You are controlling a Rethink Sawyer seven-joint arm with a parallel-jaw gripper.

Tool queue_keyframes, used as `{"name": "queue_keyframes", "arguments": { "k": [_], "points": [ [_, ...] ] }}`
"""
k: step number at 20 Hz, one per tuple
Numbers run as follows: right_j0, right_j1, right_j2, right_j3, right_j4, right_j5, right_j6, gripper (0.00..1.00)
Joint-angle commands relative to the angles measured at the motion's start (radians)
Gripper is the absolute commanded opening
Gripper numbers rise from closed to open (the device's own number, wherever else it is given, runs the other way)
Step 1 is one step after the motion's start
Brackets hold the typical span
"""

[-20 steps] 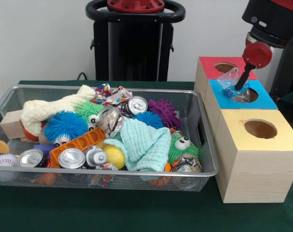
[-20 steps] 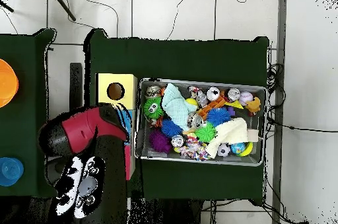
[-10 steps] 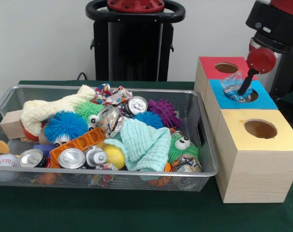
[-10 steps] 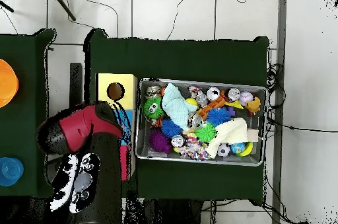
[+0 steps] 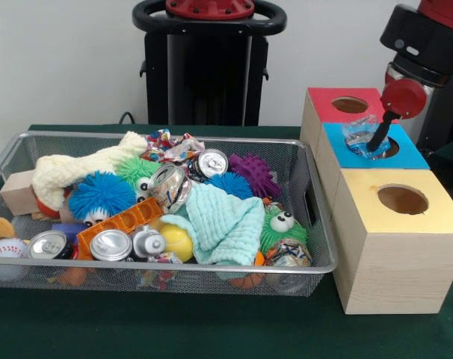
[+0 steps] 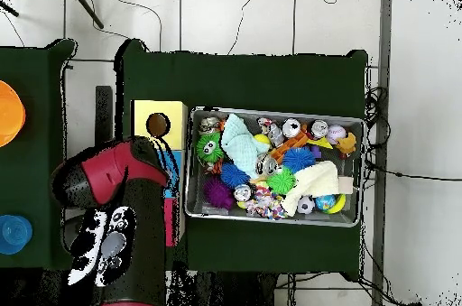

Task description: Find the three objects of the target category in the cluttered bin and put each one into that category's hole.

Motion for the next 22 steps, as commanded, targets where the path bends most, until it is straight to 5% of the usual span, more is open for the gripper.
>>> {"name": "queue_keyframes", "arguments": {
  "k": [1,3,4,22],
  "points": [
    [-0.019,0.077,-0.017,0.009,-0.003,-0.023,0.278,0.0],
    [-0.017,0.078,-0.019,0.005,-0.002,-0.018,0.279,0.0],
    [-0.016,0.079,-0.02,0.003,-0.001,-0.016,0.278,1.0],
    [-0.022,0.039,-0.019,0.03,0.002,-0.007,0.243,1.0]
  ]
}}
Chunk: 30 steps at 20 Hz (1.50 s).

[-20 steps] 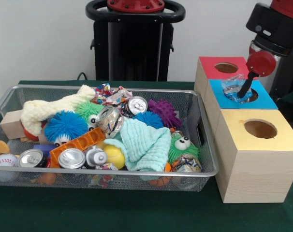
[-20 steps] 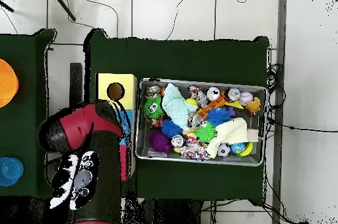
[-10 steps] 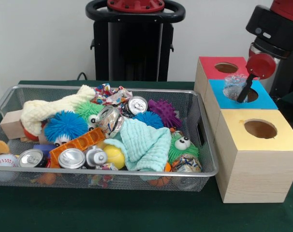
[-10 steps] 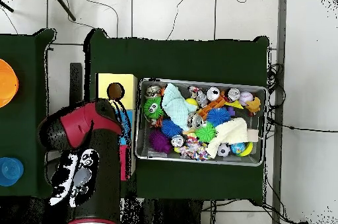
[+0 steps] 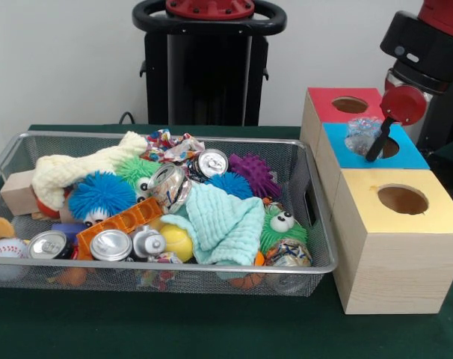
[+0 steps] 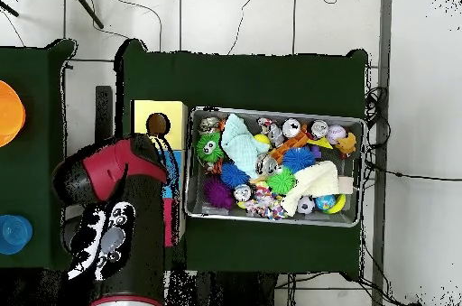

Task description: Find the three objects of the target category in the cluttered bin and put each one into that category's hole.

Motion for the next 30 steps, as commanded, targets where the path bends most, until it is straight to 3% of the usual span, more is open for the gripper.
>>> {"name": "queue_keyframes", "arguments": {
  "k": [1,8,17,22,25,30],
  "points": [
    [-0.029,-0.008,-0.008,0.066,0.007,0.004,0.236,1.0],
    [-0.037,-0.119,0.003,0.128,0.046,0.049,0.223,1.0],
    [-0.026,-0.162,0.015,0.091,0.104,0.143,0.224,1.0],
    [-0.081,-0.217,0.025,0.2,0.125,0.09,0.168,1.0],
    [-0.122,-0.243,0.04,0.241,0.084,0.123,0.033,1.0],
    [-0.149,-0.247,0.047,0.266,0.037,0.117,-0.008,1.0]
  ]
}}
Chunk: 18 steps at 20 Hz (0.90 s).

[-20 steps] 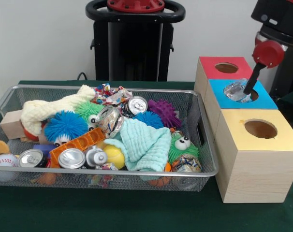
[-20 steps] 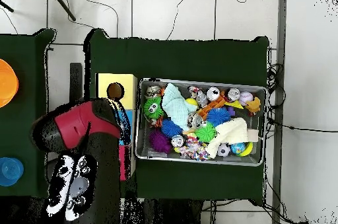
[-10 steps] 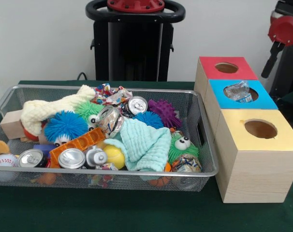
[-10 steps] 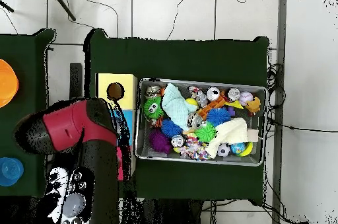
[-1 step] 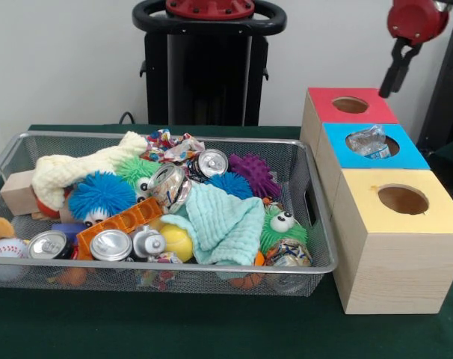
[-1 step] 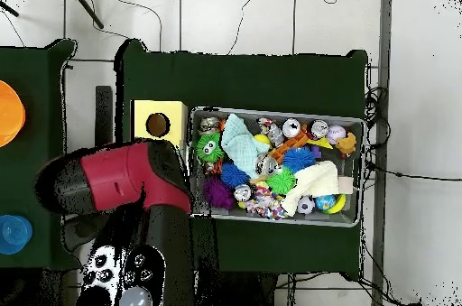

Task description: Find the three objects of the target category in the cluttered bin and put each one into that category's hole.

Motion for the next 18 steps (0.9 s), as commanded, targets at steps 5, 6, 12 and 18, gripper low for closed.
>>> {"name": "queue_keyframes", "arguments": {
  "k": [5,6,12,18],
  "points": [
    [-0.06,0.041,0.051,0.156,-0.07,0.069,0.057,1.0],
    [-0.048,0.054,0.044,0.143,-0.062,0.072,0.095,1.0],
    [-0.025,0.074,0.027,0.116,-0.067,0.119,0.11,1.0],
    [-0.02,0.077,0.02,0.117,-0.065,0.128,0.103,0.0]
  ]
}}
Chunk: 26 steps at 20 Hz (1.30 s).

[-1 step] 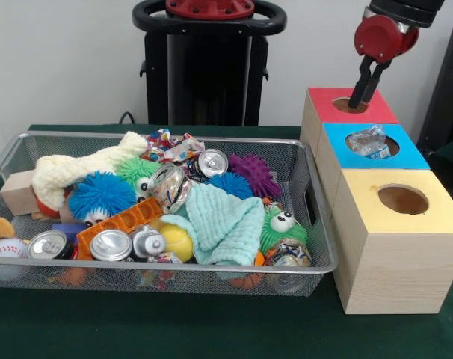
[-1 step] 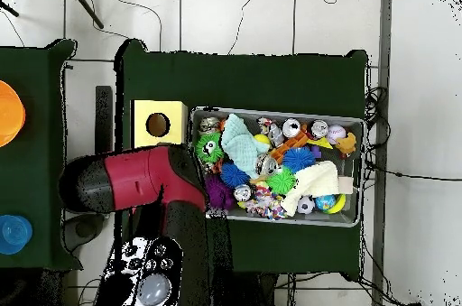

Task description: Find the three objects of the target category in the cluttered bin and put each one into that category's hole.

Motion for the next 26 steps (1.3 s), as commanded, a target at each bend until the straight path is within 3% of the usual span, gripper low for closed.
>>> {"name": "queue_keyframes", "arguments": {
  "k": [1,12,26],
  "points": [
    [-0.005,0.04,0.022,0.084,-0.064,0.129,0.102,0.0],
    [-0.019,0.04,0.03,0.128,-0.062,0.063,0.099,0.0],
    [0.003,0.136,0.029,0.133,-0.048,-0.074,0.205,0.0]
  ]
}}
